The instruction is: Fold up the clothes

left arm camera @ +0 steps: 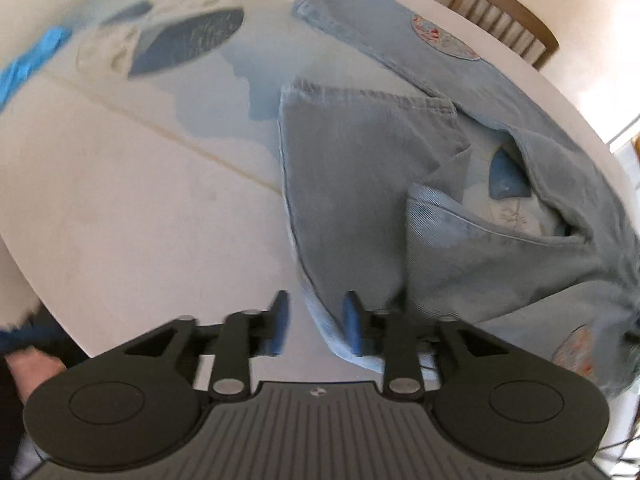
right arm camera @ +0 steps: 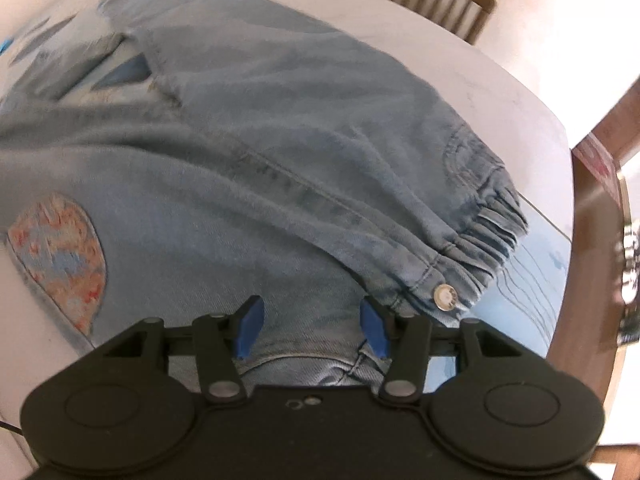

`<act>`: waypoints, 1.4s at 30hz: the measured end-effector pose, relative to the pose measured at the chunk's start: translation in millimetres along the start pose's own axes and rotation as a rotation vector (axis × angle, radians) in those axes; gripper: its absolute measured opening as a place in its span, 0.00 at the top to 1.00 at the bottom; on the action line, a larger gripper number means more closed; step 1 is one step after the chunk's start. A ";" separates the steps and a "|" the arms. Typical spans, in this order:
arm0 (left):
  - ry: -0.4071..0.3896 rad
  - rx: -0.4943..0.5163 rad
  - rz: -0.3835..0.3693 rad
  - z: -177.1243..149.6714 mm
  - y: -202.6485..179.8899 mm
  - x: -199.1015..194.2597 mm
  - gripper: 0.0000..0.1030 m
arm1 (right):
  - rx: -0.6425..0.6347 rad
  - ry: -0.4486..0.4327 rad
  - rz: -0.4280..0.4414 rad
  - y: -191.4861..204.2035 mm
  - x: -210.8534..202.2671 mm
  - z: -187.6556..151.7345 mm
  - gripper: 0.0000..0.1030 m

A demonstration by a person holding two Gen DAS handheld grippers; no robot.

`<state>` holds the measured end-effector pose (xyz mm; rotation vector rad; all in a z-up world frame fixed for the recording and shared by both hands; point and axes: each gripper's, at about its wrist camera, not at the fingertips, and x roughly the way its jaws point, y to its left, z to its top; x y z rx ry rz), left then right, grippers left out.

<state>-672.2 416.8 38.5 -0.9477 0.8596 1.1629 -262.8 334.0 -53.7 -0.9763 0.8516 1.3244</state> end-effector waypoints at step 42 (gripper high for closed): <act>-0.066 0.180 0.207 103.2 159.4 51.5 0.87 | 0.480 0.086 -0.257 20.9 -33.9 -1.1 0.00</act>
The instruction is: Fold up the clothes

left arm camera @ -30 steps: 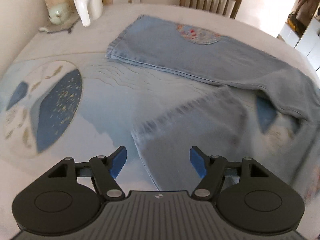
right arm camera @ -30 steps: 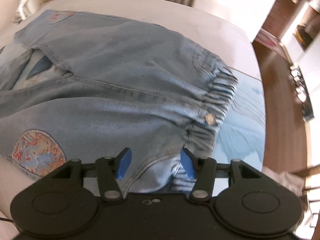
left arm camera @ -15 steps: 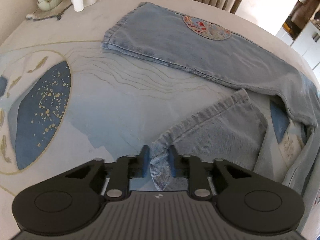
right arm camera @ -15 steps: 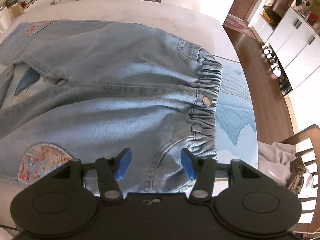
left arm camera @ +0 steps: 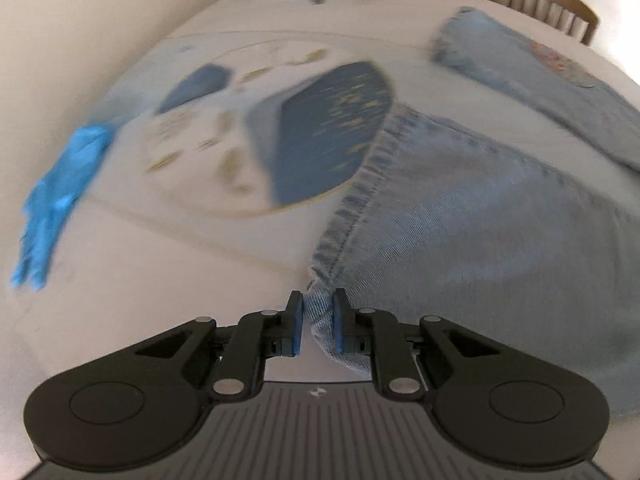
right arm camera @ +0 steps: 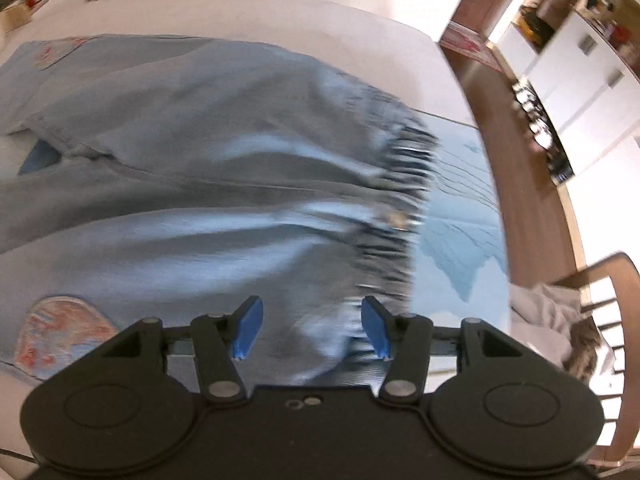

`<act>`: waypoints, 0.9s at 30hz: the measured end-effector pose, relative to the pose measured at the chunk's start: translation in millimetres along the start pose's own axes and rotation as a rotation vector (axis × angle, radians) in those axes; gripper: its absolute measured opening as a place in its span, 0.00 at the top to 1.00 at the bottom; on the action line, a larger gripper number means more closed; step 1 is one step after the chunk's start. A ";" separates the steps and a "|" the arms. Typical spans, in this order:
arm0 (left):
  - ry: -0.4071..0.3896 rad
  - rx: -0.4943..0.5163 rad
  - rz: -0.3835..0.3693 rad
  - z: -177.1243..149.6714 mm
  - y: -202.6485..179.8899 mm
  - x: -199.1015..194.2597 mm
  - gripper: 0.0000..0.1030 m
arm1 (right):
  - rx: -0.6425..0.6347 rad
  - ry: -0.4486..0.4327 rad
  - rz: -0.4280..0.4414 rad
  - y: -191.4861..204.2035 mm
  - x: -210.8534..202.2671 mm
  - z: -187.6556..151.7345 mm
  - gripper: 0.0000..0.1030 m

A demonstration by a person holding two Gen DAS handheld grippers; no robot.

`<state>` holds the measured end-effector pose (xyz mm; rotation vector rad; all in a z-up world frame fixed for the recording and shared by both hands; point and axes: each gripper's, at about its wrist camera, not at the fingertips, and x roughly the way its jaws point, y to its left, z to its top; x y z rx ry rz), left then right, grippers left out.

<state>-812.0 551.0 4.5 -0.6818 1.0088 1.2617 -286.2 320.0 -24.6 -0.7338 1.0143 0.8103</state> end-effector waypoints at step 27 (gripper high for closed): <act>-0.037 0.102 -0.063 26.0 -20.9 8.5 0.73 | 0.610 0.097 0.151 -29.8 12.2 -75.0 0.00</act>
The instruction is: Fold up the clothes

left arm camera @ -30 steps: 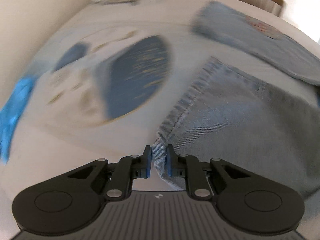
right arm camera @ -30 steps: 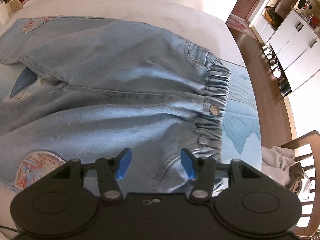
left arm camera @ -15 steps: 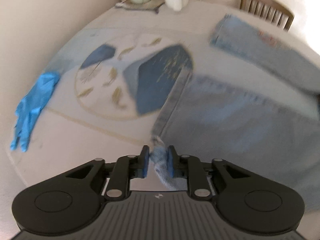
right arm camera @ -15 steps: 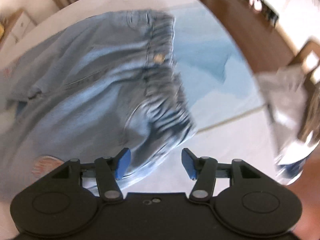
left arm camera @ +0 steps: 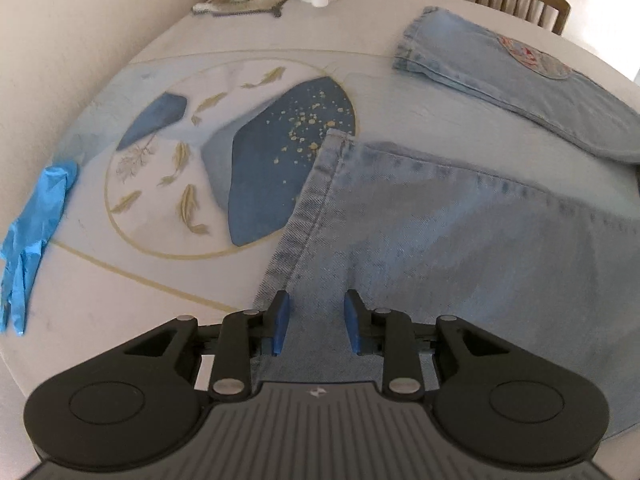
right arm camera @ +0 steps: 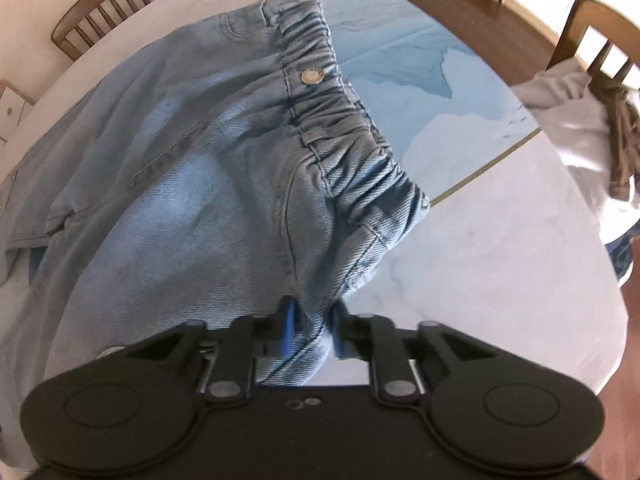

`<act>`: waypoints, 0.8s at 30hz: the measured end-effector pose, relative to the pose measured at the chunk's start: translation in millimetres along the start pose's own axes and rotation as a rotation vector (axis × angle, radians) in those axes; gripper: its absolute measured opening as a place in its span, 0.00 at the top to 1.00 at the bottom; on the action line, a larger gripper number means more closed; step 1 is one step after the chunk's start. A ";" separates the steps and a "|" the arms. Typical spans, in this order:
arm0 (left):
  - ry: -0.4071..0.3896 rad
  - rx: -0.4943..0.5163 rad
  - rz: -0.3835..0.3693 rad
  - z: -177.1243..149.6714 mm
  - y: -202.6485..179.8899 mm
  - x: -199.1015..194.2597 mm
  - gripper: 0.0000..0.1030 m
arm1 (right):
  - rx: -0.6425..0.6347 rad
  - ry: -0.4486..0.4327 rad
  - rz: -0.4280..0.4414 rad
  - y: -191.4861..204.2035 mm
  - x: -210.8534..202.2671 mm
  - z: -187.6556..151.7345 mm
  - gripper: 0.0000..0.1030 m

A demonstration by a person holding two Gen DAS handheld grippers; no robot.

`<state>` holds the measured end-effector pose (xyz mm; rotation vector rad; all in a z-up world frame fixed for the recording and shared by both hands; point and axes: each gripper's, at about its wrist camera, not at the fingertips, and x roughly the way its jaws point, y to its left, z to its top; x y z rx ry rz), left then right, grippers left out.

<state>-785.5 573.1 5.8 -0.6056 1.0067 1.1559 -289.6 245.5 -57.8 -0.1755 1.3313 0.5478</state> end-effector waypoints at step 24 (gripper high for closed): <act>0.058 0.012 0.156 -126.6 -63.2 -75.9 0.73 | -0.268 -0.018 0.047 -105.0 -44.7 -39.4 0.00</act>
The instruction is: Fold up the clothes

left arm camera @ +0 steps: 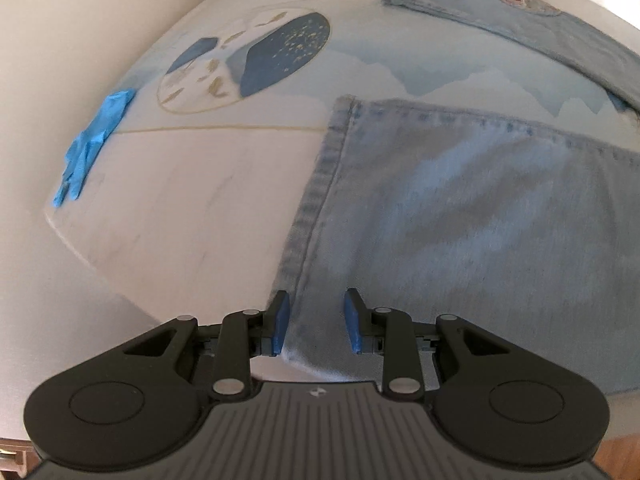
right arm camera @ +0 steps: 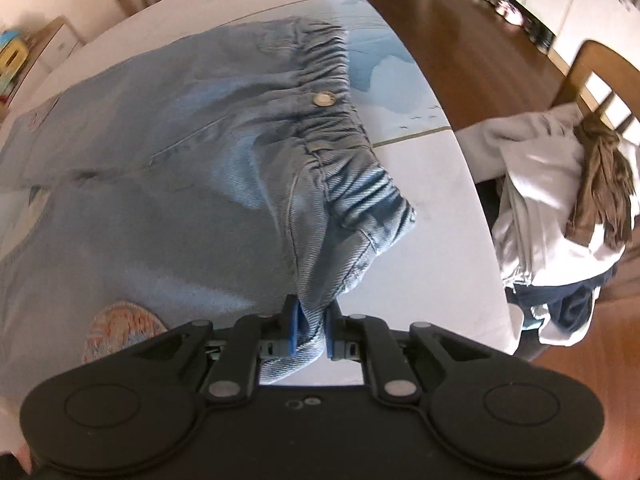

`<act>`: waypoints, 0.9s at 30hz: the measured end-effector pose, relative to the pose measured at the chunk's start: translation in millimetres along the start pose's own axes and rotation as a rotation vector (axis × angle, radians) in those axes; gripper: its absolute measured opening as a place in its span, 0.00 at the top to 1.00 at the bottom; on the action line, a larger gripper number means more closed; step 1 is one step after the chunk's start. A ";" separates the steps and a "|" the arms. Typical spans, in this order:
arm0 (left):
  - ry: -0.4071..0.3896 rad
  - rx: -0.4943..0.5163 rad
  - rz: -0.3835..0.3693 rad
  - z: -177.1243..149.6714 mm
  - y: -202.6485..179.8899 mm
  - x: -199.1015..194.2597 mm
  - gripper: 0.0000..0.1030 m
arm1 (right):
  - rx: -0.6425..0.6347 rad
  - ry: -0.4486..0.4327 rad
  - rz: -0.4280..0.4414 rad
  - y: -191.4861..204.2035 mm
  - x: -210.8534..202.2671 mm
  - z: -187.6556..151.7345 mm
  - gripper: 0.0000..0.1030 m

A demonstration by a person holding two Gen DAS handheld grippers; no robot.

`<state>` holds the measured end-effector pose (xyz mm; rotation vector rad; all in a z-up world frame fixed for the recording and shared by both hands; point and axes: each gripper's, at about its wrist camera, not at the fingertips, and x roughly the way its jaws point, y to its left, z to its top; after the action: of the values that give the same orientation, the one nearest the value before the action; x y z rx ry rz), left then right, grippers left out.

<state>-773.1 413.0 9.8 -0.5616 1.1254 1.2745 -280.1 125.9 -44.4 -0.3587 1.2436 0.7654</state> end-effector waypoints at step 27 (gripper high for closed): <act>-0.177 0.594 -0.418 -49.7 -146.6 -76.6 0.25 | -1.182 0.047 0.443 233.1 -12.0 -93.1 0.00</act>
<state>-645.5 297.4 22.8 -0.2103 1.0982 0.5737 -509.1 227.6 -25.8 -1.0696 0.7878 1.8599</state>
